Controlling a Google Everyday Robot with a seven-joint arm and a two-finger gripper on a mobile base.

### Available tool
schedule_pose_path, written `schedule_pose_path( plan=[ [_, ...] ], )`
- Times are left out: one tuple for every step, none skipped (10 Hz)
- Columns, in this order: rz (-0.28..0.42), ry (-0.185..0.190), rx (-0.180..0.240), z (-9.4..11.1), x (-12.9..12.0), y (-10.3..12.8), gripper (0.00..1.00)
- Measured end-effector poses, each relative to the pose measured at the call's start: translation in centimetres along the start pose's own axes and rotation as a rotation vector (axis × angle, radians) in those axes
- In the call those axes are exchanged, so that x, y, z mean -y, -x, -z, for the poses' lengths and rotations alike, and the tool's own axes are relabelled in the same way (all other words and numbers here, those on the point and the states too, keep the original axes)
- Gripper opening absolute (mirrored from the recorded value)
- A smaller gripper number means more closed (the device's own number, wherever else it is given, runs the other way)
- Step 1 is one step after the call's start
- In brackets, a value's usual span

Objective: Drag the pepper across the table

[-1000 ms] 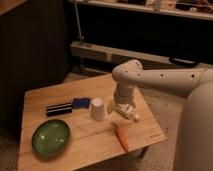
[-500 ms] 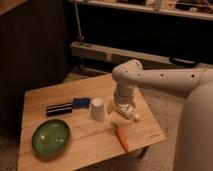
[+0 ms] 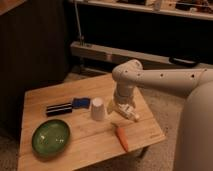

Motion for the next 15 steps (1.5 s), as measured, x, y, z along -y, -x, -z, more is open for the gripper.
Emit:
schedule_pose_path(
  plan=[
    [-0.001,-0.011,0.019,0.0,-0.1,-0.2,0.80],
    [0.000,-0.015,0.042,0.0,-0.4,-0.7,0.80],
    [0.001,-0.018,0.058,-0.2,-0.6,-1.4,0.80],
    [0.005,-0.013,0.083,-0.3,-1.1,-2.4,0.80],
    [0.009,-0.010,0.093,-0.9,-1.1,-3.1,0.80],
    [0.015,-0.006,0.093,-1.4,-1.2,-3.3,0.80],
    [0.019,0.006,0.089,-2.3,-1.5,-3.6,0.80],
    [0.029,0.015,0.086,-3.2,-1.4,-3.9,0.80],
    [0.037,0.025,0.086,-3.8,-1.4,-4.1,0.80],
    [0.036,0.032,0.085,-4.7,-1.1,-4.3,0.80],
    [0.031,0.039,0.083,-5.7,-0.8,-4.8,0.80],
    [0.021,0.045,0.081,-6.2,-0.5,-5.3,0.80],
    [0.006,0.049,0.077,-6.7,0.0,-5.9,0.80],
    [-0.007,0.055,0.075,-7.3,0.1,-6.3,0.80],
    [-0.009,0.061,0.076,-7.8,0.0,-6.5,0.80]
  ],
)
